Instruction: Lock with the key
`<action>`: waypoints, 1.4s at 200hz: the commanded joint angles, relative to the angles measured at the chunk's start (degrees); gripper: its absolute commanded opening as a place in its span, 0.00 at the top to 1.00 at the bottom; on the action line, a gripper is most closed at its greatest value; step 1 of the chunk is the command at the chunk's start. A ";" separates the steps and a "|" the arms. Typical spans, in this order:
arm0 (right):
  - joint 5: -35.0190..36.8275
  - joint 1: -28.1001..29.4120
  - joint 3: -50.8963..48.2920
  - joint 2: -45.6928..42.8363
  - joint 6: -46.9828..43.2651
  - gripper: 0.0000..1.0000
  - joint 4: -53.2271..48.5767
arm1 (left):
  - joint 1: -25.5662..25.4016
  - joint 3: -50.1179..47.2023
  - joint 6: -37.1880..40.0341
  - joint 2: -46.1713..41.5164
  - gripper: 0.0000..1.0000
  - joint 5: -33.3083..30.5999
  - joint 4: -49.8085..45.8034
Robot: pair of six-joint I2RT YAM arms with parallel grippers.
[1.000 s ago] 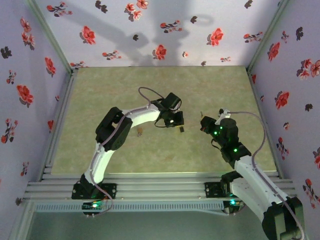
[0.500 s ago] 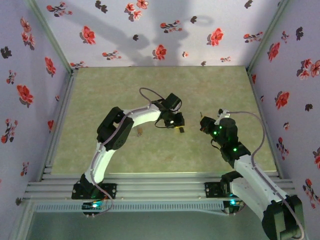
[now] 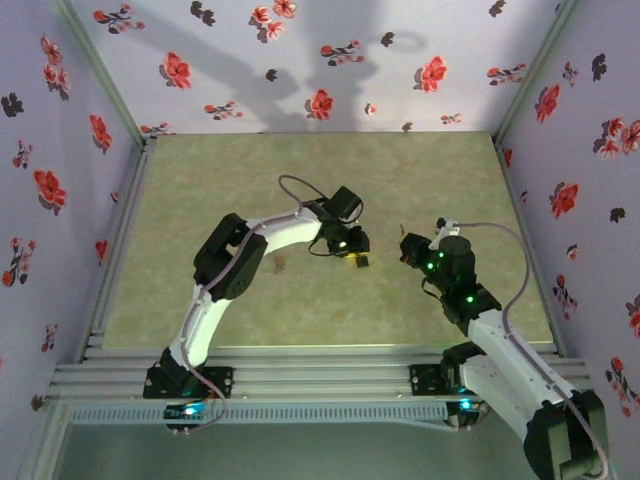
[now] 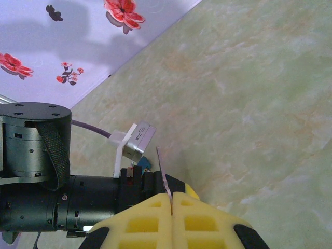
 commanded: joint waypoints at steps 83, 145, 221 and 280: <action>0.60 -0.45 0.61 2.66 0.14 1.00 0.36 | 3.21 2.80 4.56 -6.54 0.55 -2.45 -7.29; 0.16 -0.47 5.28 13.65 -0.29 1.00 -4.31 | 4.16 -0.45 10.45 -20.12 0.37 -9.63 -12.29; -6.66 -0.46 7.30 23.79 -0.24 1.00 -0.95 | 5.07 -12.37 18.01 -43.85 0.19 -24.10 -18.65; -10.68 0.30 8.73 30.07 0.19 1.00 2.19 | 9.60 -17.89 23.85 -60.04 0.04 -31.36 -27.08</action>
